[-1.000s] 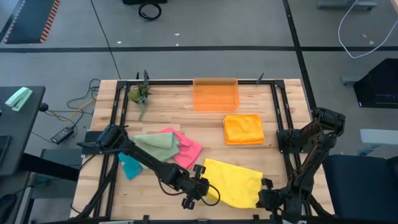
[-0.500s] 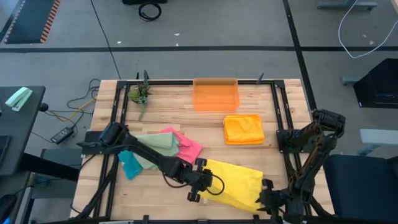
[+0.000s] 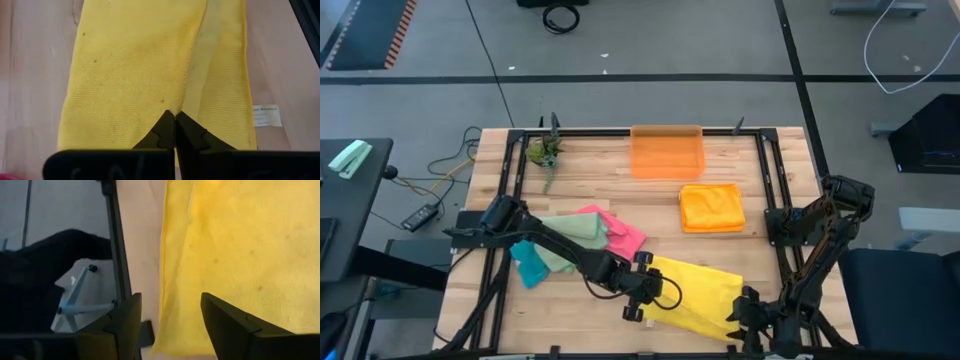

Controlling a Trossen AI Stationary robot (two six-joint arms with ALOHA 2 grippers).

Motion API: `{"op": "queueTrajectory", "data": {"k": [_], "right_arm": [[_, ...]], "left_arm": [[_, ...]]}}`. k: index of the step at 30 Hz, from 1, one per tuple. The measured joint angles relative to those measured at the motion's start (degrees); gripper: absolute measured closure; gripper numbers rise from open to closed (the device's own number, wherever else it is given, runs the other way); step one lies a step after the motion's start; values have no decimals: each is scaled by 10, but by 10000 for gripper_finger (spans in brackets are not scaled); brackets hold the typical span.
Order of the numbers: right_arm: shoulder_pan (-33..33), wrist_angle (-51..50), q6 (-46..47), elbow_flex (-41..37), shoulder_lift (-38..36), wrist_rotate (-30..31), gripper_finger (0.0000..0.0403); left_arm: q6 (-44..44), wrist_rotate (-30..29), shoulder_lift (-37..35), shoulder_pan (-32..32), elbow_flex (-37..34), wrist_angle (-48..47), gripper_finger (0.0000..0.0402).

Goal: Fold microfiber towels
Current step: Fold the yellow microfiber cloth

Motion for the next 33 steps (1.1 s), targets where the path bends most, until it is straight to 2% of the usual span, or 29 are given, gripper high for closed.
{"op": "queueTrajectory", "data": {"k": [6,17,20,25,31,33], "right_arm": [[-12,-2,9,0,0,-46,192],[-15,-72,41,0,0,-75,193],[-15,-88,49,0,0,-84,204],[-15,-87,48,0,0,-85,260],[-15,-77,13,0,-12,-108,387],[-15,-82,1,1,-24,-99,393]], "left_arm": [[-10,1,0,3,0,-6,393],[-19,0,0,11,0,-16,394],[-18,0,0,11,0,-16,396],[-17,0,0,11,0,-17,390],[-17,0,0,11,0,-14,394],[-9,0,0,11,0,-8,391]]}}
